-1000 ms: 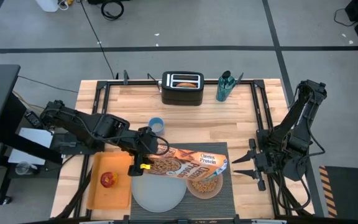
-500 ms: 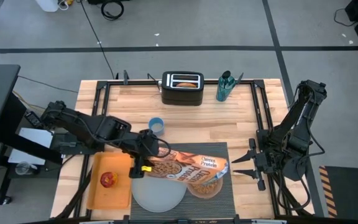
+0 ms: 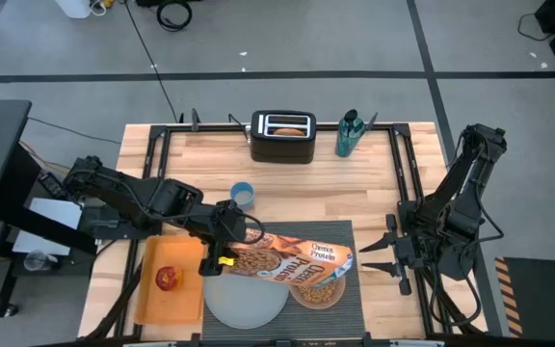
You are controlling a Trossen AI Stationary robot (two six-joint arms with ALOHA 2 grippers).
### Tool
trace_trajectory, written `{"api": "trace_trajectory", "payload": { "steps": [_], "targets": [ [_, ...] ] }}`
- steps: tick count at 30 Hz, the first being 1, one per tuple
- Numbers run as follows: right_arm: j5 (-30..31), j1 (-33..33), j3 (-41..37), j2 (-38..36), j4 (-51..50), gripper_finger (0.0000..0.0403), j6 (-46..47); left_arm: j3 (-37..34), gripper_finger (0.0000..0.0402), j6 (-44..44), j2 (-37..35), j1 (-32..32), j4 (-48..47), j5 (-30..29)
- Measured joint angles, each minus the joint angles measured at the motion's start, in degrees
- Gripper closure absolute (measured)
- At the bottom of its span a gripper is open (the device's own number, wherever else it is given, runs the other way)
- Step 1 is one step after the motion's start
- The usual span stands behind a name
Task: Arrange a breakfast setting
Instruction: Pour the cereal from the cereal box into the light orange bowl
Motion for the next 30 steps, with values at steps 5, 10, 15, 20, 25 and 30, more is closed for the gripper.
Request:
{"api": "trace_trajectory", "payload": {
  "steps": [5,10,15,20,25,30],
  "targets": [
    [0.00,0.00,0.00,0.00,0.00,0.0252,0.00,0.97,0.0228,0.60,0.00,0.04,-0.76,-0.02],
    [0.00,0.00,-0.01,0.00,-0.02,0.0252,0.09,1.95,0.0228,0.84,0.02,-0.16,-0.22,-0.34],
    [-0.01,0.00,-0.01,0.00,-0.04,0.0252,0.02,1.90,0.0228,0.78,0.20,-0.03,-0.39,-0.35],
    [-0.02,0.00,0.00,0.00,-0.63,0.0252,0.53,1.90,0.0228,0.65,0.17,-0.42,-2.40,-0.42],
    [0.24,0.00,-0.72,-0.02,-1.73,0.0252,3.41,1.90,0.0228,0.65,-0.43,-0.76,-2.13,-0.84],
    [-1.02,-0.48,-3.05,-0.02,-1.73,0.0252,6.96,1.84,0.0228,0.64,-0.37,-1.10,-2.23,-0.91]
  ]
}}
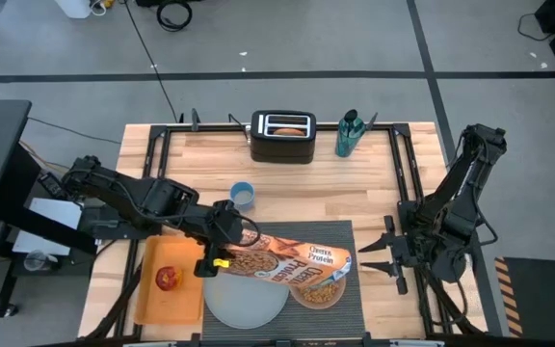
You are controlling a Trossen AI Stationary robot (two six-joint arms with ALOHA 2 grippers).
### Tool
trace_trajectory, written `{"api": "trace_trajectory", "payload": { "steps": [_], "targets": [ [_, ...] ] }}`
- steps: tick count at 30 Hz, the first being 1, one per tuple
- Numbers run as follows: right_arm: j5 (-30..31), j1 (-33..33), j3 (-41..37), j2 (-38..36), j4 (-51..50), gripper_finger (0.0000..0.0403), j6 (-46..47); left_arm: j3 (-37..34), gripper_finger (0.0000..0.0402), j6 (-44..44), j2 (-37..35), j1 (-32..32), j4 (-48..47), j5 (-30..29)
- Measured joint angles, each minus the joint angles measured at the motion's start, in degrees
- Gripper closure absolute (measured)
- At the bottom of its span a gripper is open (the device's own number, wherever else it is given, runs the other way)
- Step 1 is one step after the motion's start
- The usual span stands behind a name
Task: Arrange a breakfast setting
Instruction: Pour the cereal from the cereal box into the light orange bowl
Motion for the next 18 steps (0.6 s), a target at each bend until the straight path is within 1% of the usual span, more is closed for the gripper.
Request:
{"api": "trace_trajectory", "payload": {
  "steps": [6,11,18],
  "targets": [
    [-1.49,-2.58,-3.56,0.00,1.15,0.0252,2.45,0.00,0.0228,0.00,-0.24,0.02,0.06,0.00],
    [-4.92,-6.23,-7.29,0.00,10.27,0.0252,-1.54,0.00,0.0228,0.38,-0.36,0.02,-0.05,0.00],
    [-7.59,-10.15,-13.22,1.02,22.53,0.0252,-8.26,0.00,0.0228,0.48,-0.35,0.02,0.85,-0.42]
  ]
}}
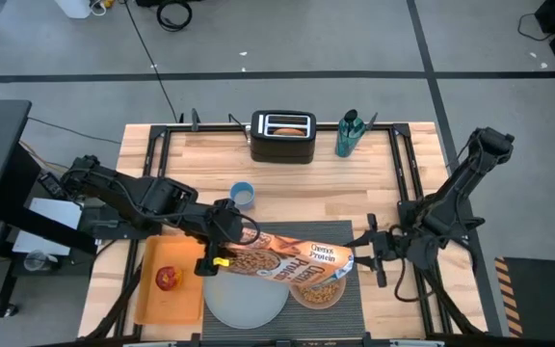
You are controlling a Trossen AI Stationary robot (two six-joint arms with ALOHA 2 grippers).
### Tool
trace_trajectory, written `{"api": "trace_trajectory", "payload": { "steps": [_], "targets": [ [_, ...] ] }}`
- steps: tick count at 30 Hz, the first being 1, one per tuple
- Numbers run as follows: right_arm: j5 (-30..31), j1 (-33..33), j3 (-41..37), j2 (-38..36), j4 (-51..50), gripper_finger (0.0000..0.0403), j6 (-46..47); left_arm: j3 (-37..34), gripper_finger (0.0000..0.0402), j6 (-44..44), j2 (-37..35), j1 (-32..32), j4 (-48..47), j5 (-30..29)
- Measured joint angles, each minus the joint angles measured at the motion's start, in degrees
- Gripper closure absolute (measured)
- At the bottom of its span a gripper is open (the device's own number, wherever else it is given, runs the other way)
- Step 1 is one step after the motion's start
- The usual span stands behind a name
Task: Arrange a breakfast setting
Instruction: Pour the cereal from the cereal box into the light orange bowl
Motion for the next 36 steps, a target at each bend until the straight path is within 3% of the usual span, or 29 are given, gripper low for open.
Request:
{"api": "trace_trajectory", "payload": {
  "steps": [9,20,36],
  "targets": [
    [-0.48,1.28,-0.91,0.64,6.16,0.0252,-4.73,-0.21,0.0228,0.48,0.00,-1.94,-0.80,-4.31],
    [3.49,3.59,-0.91,0.57,9.49,0.0252,-8.45,-6.71,0.0228,-0.04,-1.08,-5.52,2.12,-7.93],
    [4.08,3.57,-0.89,0.48,10.09,0.0252,-9.73,-6.71,0.0228,0.38,-4.17,-5.40,3.92,-8.70]
  ]
}}
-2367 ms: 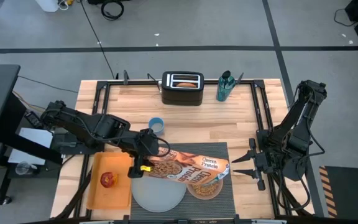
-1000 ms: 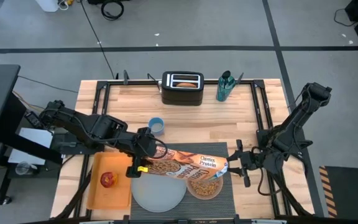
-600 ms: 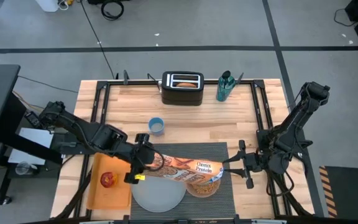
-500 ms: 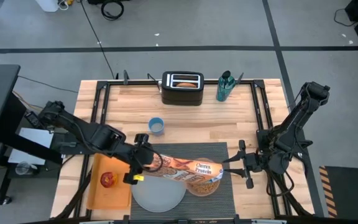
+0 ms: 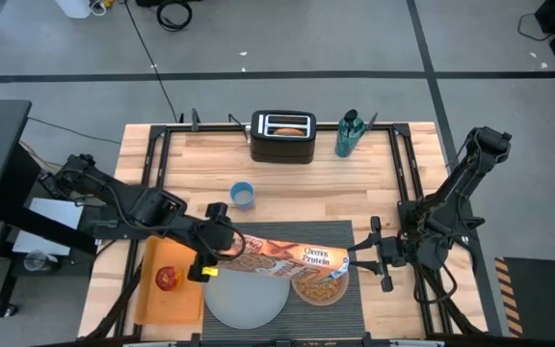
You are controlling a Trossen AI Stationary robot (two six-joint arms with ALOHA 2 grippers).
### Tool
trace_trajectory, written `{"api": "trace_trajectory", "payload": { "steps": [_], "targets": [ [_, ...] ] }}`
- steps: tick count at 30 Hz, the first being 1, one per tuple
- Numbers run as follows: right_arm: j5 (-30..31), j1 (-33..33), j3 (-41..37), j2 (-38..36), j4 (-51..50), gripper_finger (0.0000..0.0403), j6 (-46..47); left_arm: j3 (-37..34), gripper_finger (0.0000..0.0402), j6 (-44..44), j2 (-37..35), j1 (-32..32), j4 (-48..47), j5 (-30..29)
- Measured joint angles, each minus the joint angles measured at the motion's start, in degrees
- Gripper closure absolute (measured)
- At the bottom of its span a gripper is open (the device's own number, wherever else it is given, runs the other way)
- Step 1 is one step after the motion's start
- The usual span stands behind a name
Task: Arrange a breakfast setting
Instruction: Pour the cereal from the cereal box into the light orange bowl
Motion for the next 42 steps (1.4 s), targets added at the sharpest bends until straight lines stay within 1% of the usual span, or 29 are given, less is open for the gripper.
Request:
{"api": "trace_trajectory", "payload": {
  "steps": [6,11,15,18,20,29,37,42],
  "targets": [
    [0.03,0.01,0.00,0.00,0.00,0.0252,0.01,0.02,0.0228,0.66,-0.61,-1.01,0.62,-1.67],
    [0.02,0.01,0.00,0.00,0.16,0.0252,-0.90,-0.01,0.0228,1.11,-0.77,-2.61,0.66,-4.72],
    [0.49,0.01,0.00,0.00,0.59,0.0252,-1.47,-2.05,0.0228,1.31,-0.84,-3.28,2.77,-5.10],
    [0.47,0.01,0.00,0.00,0.70,0.0252,-1.49,-5.54,0.0228,0.83,-1.79,-3.26,3.88,-4.85],
    [0.48,0.01,0.01,0.00,0.80,0.0252,-1.49,-8.23,0.0228,0.63,-2.98,-3.19,6.47,-4.78],
    [0.89,0.01,0.02,-0.02,0.93,0.0252,-1.92,-18.74,0.0228,0.19,-11.56,-3.23,16.81,-4.75],
    [3.38,0.01,0.04,-0.02,3.53,0.0252,-5.60,-27.15,0.0228,0.77,-13.97,-3.23,22.86,-4.88],
    [3.50,0.01,0.07,-0.02,3.67,0.0252,-6.00,-32.27,0.0228,1.59,-17.24,-3.23,28.15,-4.99]
  ]
}}
